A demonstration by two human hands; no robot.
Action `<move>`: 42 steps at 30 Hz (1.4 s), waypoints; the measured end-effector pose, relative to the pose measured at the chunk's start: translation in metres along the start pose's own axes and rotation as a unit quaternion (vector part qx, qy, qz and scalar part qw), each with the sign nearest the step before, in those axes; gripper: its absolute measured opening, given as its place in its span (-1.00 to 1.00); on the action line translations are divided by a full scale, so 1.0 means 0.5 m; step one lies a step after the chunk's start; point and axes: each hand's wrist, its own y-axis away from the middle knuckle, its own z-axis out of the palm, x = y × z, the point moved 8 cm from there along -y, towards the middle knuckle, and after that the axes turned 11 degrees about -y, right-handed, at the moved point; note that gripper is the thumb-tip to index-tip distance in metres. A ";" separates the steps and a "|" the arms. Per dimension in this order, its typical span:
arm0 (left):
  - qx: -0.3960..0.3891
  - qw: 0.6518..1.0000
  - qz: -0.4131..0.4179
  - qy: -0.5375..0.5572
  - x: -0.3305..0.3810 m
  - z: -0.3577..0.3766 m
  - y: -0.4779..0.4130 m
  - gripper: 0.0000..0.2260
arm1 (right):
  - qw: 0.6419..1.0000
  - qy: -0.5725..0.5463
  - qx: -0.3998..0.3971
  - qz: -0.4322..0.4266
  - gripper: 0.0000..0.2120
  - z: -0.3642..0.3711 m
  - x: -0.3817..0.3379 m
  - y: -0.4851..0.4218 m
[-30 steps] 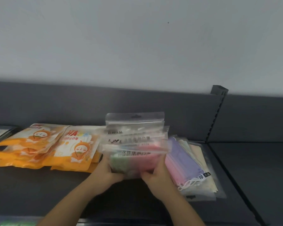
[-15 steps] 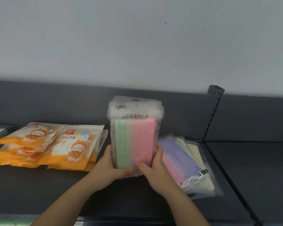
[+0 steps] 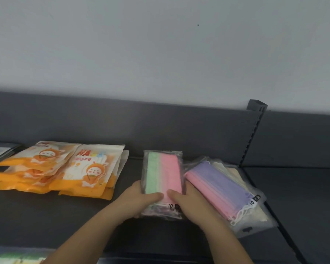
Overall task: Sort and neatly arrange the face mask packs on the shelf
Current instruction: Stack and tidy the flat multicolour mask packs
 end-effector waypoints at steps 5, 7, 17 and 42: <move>0.028 0.994 0.004 -0.108 0.019 0.008 -0.019 -0.27 | 0.996 0.065 0.053 0.010 -0.25 -0.028 0.006 0.004; 0.052 0.981 -0.028 -0.185 0.016 0.003 -0.018 -0.20 | 0.993 0.097 0.062 0.018 -0.14 -0.030 0.010 0.003; 0.160 0.983 0.081 -0.030 0.088 -0.045 -0.007 -0.22 | 0.940 0.234 0.248 -0.003 -0.56 -0.271 -0.047 0.062; -0.040 0.943 -0.066 0.323 0.266 0.266 -0.102 -0.23 | 0.954 0.131 0.238 0.127 -0.51 -0.405 0.137 0.095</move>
